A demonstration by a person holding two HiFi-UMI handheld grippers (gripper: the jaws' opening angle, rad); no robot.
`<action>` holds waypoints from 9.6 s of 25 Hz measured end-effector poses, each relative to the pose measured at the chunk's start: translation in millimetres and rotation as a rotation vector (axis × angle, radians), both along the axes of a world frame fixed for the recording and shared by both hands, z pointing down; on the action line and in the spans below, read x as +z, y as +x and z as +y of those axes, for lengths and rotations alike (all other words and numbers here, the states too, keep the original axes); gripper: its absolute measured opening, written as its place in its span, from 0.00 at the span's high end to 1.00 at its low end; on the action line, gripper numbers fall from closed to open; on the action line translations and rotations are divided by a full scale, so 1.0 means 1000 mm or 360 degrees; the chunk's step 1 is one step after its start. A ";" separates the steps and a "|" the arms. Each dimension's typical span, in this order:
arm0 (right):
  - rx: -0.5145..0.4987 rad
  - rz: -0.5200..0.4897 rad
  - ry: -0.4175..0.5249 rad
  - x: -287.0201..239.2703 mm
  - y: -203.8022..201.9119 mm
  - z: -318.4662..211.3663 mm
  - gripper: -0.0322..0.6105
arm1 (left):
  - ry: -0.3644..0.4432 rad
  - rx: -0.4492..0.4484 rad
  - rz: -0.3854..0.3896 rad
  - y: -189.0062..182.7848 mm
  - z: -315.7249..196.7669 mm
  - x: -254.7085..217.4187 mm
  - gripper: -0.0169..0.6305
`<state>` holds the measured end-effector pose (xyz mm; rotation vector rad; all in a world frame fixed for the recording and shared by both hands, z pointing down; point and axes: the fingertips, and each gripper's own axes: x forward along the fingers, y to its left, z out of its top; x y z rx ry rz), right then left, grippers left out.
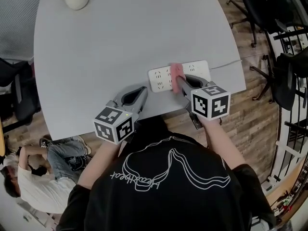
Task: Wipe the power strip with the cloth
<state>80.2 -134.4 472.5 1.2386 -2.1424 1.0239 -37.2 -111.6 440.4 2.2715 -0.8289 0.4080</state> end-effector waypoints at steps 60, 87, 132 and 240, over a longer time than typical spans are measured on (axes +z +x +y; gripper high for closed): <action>0.0045 -0.0154 0.0194 -0.062 0.036 -0.011 0.90 | -0.0041 -0.0090 -0.0012 0.008 0.000 0.001 0.95; -0.0281 -0.0141 -0.0016 -0.001 -0.071 -0.006 0.89 | -0.0071 -0.0212 -0.0001 -0.024 0.007 0.012 0.95; -0.0056 0.0116 0.0004 0.004 0.032 -0.009 0.89 | 0.0006 -0.0196 -0.0016 -0.017 0.012 -0.015 0.95; -0.0117 0.0216 0.0159 -0.002 0.028 -0.010 0.89 | 0.0026 -0.0112 0.0001 -0.002 0.009 -0.015 0.95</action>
